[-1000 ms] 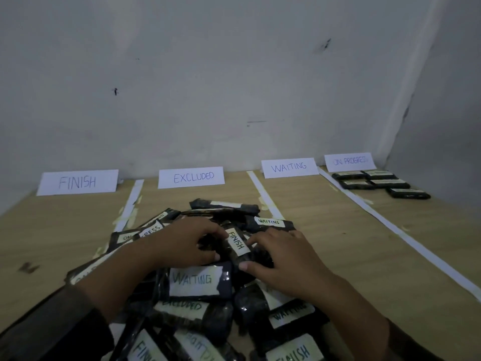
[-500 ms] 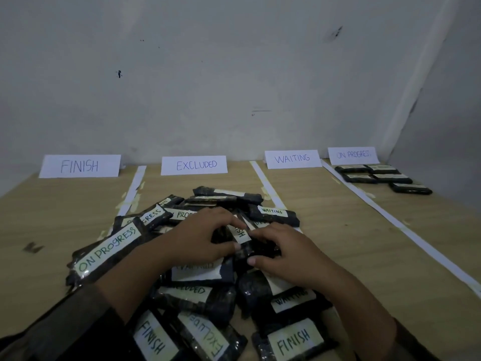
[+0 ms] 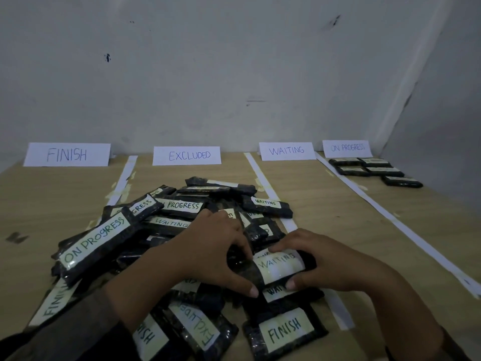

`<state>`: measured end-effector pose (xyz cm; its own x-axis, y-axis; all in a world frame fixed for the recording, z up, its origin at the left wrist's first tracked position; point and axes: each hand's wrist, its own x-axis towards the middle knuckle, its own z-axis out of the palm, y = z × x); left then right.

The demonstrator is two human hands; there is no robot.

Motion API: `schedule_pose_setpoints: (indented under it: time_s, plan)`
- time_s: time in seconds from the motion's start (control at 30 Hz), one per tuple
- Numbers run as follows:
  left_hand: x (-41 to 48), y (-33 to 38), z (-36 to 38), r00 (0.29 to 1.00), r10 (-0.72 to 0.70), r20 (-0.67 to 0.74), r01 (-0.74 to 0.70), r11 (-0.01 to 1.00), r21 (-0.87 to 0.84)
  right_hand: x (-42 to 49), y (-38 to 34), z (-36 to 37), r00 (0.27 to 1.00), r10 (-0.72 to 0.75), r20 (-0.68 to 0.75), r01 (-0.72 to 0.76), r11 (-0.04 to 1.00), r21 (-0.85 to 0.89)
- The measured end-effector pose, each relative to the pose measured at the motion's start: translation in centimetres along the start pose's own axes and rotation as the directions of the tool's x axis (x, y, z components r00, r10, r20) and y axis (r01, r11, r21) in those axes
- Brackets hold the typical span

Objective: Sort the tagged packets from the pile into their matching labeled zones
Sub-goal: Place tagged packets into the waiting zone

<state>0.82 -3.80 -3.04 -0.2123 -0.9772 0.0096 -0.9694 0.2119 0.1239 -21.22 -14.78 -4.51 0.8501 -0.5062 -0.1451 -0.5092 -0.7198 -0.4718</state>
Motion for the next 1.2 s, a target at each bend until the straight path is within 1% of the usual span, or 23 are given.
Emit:
schedule_pose_setpoints:
  time_s: [0.1,0.17,0.33,0.43,0.53,0.63,0.73,0.83,0.97,1.2]
  plan:
    - [0.1,0.3,0.2,1.0,-0.019,0.015,0.019,1.0,-0.008,-0.1,0.1,0.3,0.999,-0.018,-0.051,0.016,0.999,-0.039]
    - [0.2,0.4,0.2,1.0,-0.022,-0.001,0.022,0.999,-0.025,-0.1,0.1,0.3,0.994,-0.021,-0.104,0.017,0.999,-0.042]
    - [0.3,0.6,-0.2,0.991,-0.041,-0.13,0.02,0.987,-0.161,-0.5,0.2,-0.1,0.966,-0.056,-0.253,0.031,0.994,-0.104]
    - [0.9,0.5,-0.6,0.983,-0.035,-0.18,-0.001,0.981,-0.194,-0.6,0.5,-0.5,0.942,-0.066,-0.33,0.025,0.992,-0.127]
    - [2.0,0.4,-1.2,0.98,-0.023,-0.197,-0.012,0.985,-0.172,-0.7,1.6,-1.1,0.909,-0.062,-0.413,-0.005,0.987,-0.159]
    - [3.5,-0.1,-2.1,0.981,-0.043,-0.191,0.011,0.986,-0.163,-0.4,3.1,-2.2,0.879,-0.017,-0.476,-0.074,0.982,-0.171]
    - [5.5,-0.7,-2.7,0.985,-0.068,-0.156,0.041,0.984,-0.175,0.4,4.8,-3.7,0.867,0.039,-0.498,-0.138,0.977,-0.164]
    - [8.1,-1.2,-3.0,0.99,-0.083,-0.112,0.07,0.991,-0.112,1.4,6.8,-5.3,0.846,0.102,-0.523,-0.199,0.971,-0.134]
    - [12.0,-1.8,-3.2,0.992,-0.108,-0.072,0.105,0.993,-0.052,3.3,9.4,-7.9,0.829,0.151,-0.539,-0.264,0.955,-0.137]
    - [18.5,-3.4,-2.0,0.98,-0.201,0.0,0.201,0.98,-0.01,7.9,13.3,-11.1,0.827,0.256,-0.5,-0.35,0.931,-0.102]
